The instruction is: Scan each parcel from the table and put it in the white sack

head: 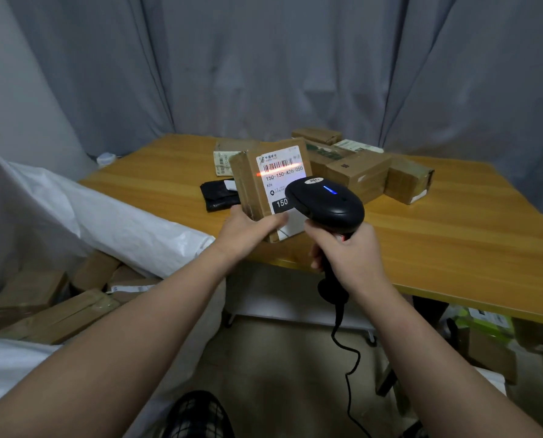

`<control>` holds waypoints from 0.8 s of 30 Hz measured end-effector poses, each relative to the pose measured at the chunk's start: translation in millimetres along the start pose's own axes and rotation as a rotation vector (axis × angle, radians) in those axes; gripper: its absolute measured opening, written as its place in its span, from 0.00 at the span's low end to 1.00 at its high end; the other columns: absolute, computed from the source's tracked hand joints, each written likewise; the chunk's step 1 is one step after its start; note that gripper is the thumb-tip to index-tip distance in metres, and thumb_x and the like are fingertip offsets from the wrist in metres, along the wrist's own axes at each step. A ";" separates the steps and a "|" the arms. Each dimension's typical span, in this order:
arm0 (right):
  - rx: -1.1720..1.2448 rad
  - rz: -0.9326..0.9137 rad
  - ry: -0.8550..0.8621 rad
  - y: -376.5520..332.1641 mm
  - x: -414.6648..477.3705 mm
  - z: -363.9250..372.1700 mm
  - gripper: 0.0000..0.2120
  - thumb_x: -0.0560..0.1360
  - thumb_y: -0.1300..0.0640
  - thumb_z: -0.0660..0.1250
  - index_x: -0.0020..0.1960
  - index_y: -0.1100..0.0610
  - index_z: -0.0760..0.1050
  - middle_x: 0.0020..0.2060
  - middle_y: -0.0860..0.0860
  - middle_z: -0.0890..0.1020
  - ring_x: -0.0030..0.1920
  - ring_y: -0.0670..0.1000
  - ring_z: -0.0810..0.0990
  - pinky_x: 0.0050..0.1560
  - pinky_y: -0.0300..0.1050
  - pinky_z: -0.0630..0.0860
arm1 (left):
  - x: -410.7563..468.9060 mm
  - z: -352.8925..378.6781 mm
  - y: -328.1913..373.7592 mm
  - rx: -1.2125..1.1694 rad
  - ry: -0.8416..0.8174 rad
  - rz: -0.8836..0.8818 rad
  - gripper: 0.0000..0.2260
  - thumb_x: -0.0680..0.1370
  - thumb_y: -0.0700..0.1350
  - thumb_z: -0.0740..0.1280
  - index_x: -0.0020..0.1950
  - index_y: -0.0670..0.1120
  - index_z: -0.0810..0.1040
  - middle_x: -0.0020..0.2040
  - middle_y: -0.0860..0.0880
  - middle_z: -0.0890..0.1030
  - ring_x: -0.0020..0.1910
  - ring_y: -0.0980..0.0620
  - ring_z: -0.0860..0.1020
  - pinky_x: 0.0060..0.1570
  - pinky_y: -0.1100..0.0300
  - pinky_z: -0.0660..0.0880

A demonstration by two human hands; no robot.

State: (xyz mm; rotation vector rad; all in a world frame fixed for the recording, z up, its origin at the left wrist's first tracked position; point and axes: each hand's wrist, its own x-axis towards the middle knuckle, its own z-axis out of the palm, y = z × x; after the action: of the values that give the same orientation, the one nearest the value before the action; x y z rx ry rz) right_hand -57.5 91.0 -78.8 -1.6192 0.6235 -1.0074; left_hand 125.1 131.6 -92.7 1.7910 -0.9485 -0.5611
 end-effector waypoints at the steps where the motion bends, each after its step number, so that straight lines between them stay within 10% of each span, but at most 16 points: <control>1: 0.020 -0.005 -0.032 -1.4 1.8 9.9 0.08 0.74 0.59 0.70 0.37 0.56 0.77 0.23 0.51 0.76 0.23 0.51 0.76 0.27 0.42 0.73 | -2.5 -15.6 -1.3 -0.006 0.033 0.004 0.31 0.63 0.63 0.74 0.62 0.52 0.76 0.56 0.54 0.81 0.51 0.55 0.80 0.50 0.59 0.77; 5: 0.027 0.024 -0.156 4.6 3.3 55.6 0.05 0.73 0.60 0.71 0.40 0.60 0.78 0.26 0.54 0.77 0.26 0.50 0.77 0.31 0.44 0.74 | -21.6 -92.8 -12.6 0.088 0.229 0.025 0.19 0.67 0.50 0.77 0.55 0.48 0.77 0.49 0.54 0.82 0.44 0.59 0.81 0.40 0.70 0.75; 9: -0.062 0.074 -0.302 20.9 -1.3 104.0 0.06 0.71 0.59 0.74 0.38 0.55 0.78 0.26 0.43 0.79 0.32 0.42 0.77 0.36 0.38 0.72 | -43.0 -178.6 -35.8 0.340 0.471 -0.111 0.48 0.52 0.73 0.74 0.64 0.46 0.73 0.58 0.49 0.78 0.54 0.50 0.79 0.53 0.53 0.79; 12: -0.137 0.093 -0.382 30.3 -8.4 140.6 0.07 0.70 0.56 0.74 0.39 0.52 0.76 0.28 0.42 0.78 0.35 0.41 0.78 0.38 0.38 0.73 | -70.8 -209.3 -43.9 0.836 0.455 -0.230 0.49 0.63 0.69 0.71 0.74 0.45 0.57 0.65 0.41 0.69 0.62 0.40 0.72 0.61 0.45 0.70; 17: -0.200 0.105 -0.375 33.7 -12.6 177.0 0.09 0.69 0.53 0.74 0.46 0.55 0.79 0.37 0.52 0.83 0.40 0.45 0.81 0.41 0.43 0.75 | -85.3 -230.5 -62.9 1.109 0.211 -0.386 0.46 0.71 0.69 0.64 0.78 0.56 0.40 0.67 0.39 0.61 0.61 0.36 0.72 0.59 0.48 0.69; 24: -0.343 0.106 -0.390 41.5 -11.7 180.0 0.10 0.70 0.51 0.74 0.49 0.52 0.77 0.41 0.49 0.82 0.44 0.45 0.79 0.44 0.43 0.75 | -73.6 -214.8 -89.9 1.287 -0.277 -0.594 0.37 0.73 0.73 0.51 0.77 0.54 0.58 0.73 0.39 0.57 0.65 0.38 0.70 0.63 0.46 0.69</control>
State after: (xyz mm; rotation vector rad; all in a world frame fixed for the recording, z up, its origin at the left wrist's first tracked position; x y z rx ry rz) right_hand 95.1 180.4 -133.2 -1.9930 0.6277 -0.5007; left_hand 270.4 327.9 -92.5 3.2811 -1.0375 -0.6098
